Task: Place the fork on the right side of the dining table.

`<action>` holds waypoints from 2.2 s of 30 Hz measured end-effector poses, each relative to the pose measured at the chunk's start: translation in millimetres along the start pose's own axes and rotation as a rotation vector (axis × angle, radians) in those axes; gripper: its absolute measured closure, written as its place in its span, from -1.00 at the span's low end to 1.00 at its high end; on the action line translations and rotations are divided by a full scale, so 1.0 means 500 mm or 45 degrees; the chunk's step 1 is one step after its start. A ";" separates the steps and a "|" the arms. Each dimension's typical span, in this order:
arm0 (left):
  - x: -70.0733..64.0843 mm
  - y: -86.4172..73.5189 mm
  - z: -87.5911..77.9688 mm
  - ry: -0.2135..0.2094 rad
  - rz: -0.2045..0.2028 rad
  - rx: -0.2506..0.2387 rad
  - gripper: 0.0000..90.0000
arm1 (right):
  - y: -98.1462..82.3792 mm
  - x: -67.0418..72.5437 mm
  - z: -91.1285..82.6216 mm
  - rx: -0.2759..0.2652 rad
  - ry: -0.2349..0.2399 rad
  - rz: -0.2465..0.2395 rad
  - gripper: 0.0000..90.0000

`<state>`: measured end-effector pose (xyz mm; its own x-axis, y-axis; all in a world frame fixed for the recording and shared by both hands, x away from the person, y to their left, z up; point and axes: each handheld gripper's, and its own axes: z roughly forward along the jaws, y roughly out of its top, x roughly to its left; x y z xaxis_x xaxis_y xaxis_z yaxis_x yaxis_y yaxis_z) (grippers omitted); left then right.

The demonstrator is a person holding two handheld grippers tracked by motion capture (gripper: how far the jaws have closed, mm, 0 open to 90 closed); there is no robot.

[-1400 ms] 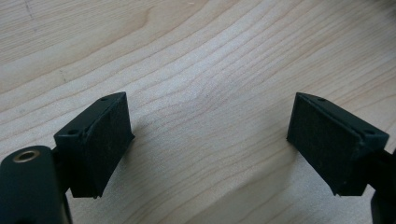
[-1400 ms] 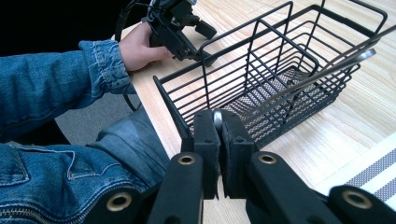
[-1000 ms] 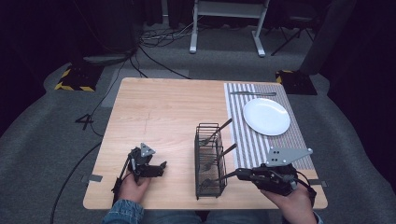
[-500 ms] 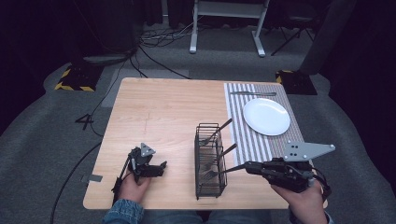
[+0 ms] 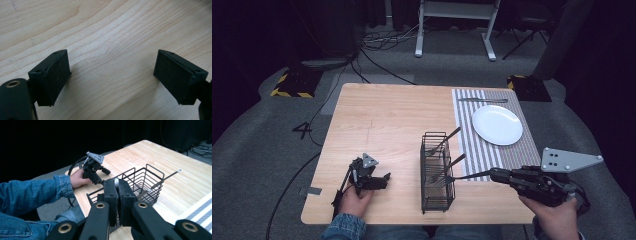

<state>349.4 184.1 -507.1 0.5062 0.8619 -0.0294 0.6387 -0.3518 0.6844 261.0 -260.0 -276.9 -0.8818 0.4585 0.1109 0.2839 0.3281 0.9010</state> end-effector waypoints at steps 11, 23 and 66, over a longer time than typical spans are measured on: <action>0.000 0.000 0.000 -0.001 -0.002 0.001 -0.70 | -0.002 -0.011 -0.063 -0.073 -0.027 0.019 0.93; 0.000 0.000 0.000 -0.001 -0.003 0.000 -0.70 | -0.012 -0.031 -0.130 -0.138 -0.139 0.053 0.93; 0.000 0.000 0.000 0.000 0.000 0.000 -0.70 | -0.086 -0.236 -0.091 -0.123 -0.435 0.325 0.93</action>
<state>349.4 184.0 -507.2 0.5059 0.8621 -0.0293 0.6386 -0.3515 0.6845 335.9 -366.0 -309.8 -0.6078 0.7672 0.2049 0.4260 0.0972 0.8995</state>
